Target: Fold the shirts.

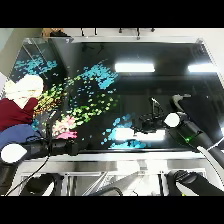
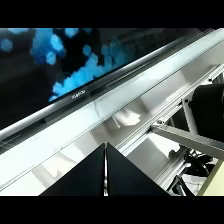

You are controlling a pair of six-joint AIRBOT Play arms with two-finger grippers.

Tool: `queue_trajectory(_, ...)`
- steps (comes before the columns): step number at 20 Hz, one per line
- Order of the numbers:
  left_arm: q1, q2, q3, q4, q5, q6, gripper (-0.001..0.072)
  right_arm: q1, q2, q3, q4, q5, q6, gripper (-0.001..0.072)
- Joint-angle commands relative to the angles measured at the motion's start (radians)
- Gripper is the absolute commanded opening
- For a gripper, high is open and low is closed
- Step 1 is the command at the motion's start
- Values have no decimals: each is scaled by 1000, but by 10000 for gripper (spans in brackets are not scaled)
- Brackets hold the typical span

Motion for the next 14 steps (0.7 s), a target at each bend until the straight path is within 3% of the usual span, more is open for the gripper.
queue_trajectory(1,0,61,0,2,3,-16,18,1,-1,0,0,0,0,301)
queue_trajectory(9,30,101,19,14,34,-22,18,1,-1,0,0,0,0,300)
queue_trajectory(14,257,-106,277,198,-32,2,18,1,-1,0,0,0,0,301)
